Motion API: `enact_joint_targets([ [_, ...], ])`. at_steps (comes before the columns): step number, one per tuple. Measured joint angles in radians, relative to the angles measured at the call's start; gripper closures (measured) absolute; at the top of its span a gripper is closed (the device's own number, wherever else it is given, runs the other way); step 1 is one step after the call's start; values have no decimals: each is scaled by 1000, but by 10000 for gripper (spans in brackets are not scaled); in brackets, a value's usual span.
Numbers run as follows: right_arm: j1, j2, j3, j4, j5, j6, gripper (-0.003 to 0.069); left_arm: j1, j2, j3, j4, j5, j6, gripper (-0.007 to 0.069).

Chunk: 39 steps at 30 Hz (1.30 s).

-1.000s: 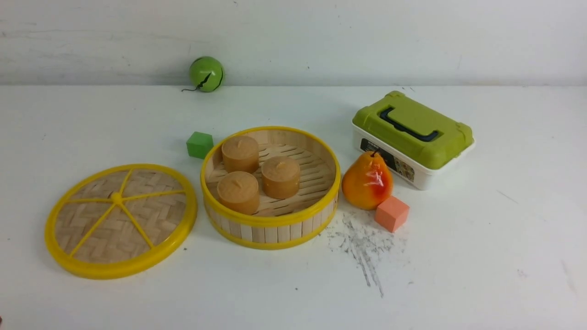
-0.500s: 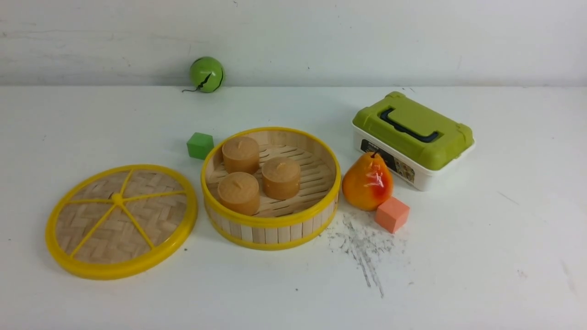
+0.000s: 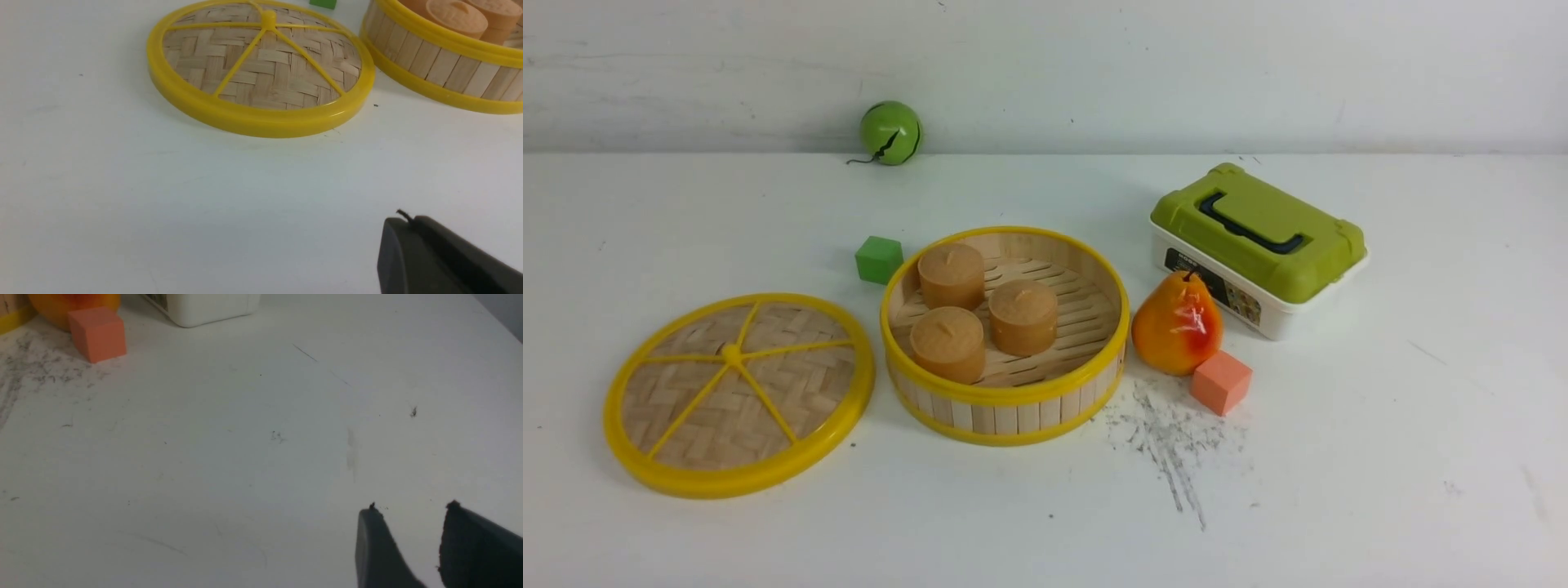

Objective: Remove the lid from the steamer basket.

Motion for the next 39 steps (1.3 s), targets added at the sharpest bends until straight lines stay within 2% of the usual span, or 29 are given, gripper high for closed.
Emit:
enact_joint_targets([
  [39,0,0,0,0,0,0,419,0,0,0,0,1,0,599],
])
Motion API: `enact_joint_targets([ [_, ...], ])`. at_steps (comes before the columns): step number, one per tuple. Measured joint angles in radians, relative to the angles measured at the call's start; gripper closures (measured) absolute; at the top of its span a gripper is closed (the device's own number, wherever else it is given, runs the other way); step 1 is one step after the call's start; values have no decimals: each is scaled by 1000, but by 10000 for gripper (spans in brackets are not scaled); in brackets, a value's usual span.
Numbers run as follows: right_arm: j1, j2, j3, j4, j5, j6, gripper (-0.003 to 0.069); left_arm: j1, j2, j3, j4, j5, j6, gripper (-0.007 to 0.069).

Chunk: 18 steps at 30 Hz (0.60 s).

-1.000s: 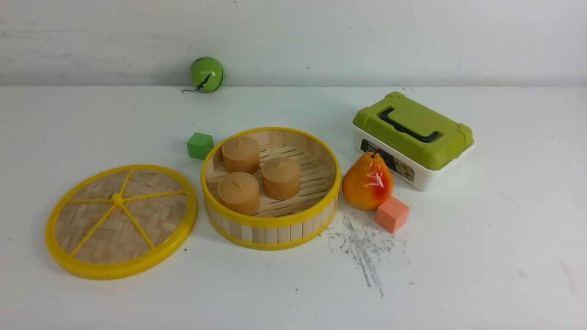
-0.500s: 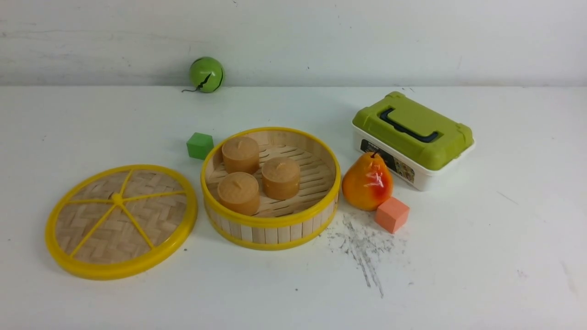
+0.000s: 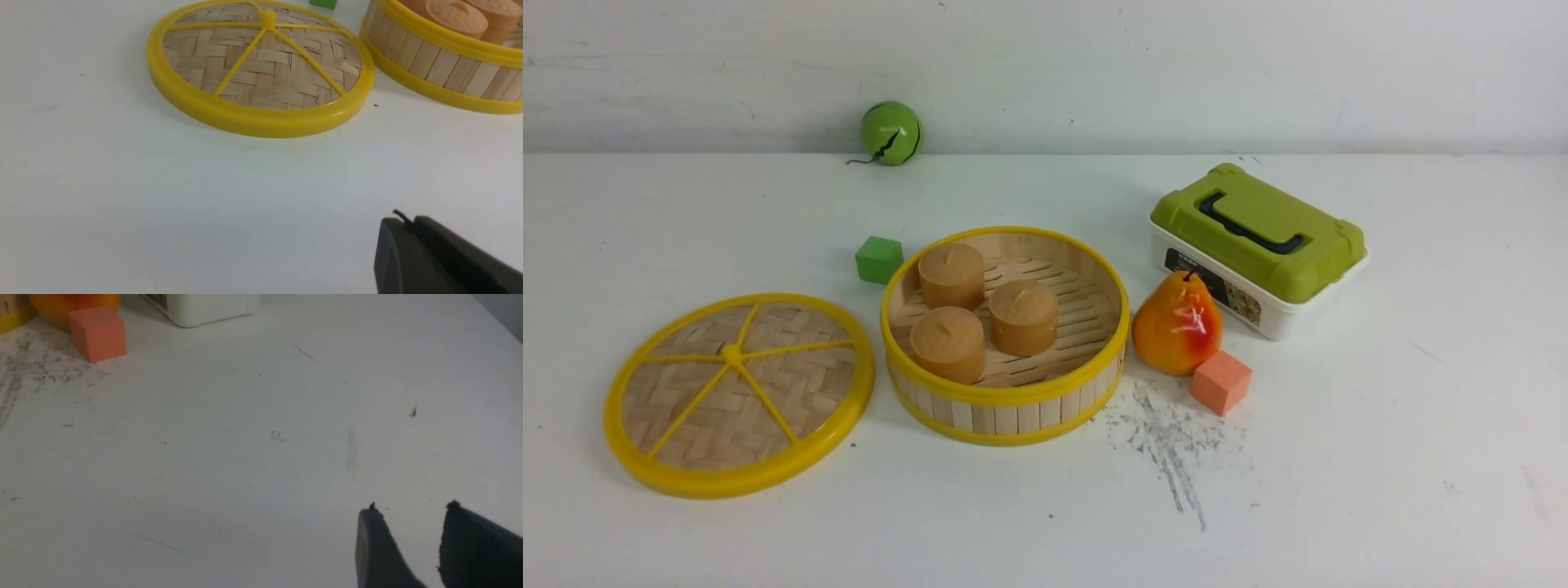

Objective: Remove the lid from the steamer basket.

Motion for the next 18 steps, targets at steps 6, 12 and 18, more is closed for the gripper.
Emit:
enact_joint_targets([
  [6,0,0,0,0,0,0,419,0,0,0,0,0,0,596],
  [12,0,0,0,0,0,0,419,0,0,0,0,0,0,594],
  [18,0,0,0,0,0,0,419,0,0,0,0,0,0,587],
])
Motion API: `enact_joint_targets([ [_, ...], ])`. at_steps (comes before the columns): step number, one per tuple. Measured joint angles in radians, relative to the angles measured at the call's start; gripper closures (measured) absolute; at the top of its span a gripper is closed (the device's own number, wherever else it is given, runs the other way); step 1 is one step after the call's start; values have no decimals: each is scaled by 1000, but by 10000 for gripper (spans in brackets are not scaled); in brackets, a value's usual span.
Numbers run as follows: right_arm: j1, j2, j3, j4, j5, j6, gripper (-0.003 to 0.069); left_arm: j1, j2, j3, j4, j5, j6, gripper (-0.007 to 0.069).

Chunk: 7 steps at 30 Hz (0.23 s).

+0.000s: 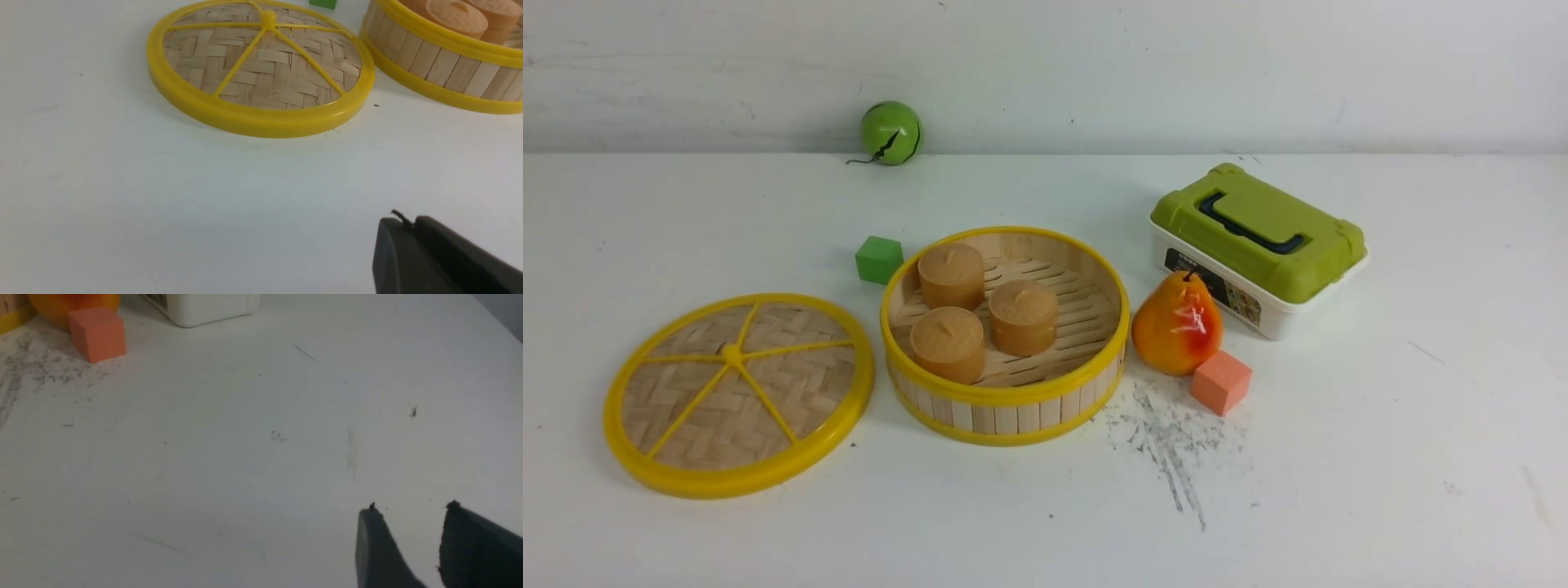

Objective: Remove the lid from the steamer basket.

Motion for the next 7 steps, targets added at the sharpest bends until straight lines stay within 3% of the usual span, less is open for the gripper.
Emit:
enact_joint_targets([
  [7,0,0,0,0,0,0,419,0,0,0,0,0,0,585],
])
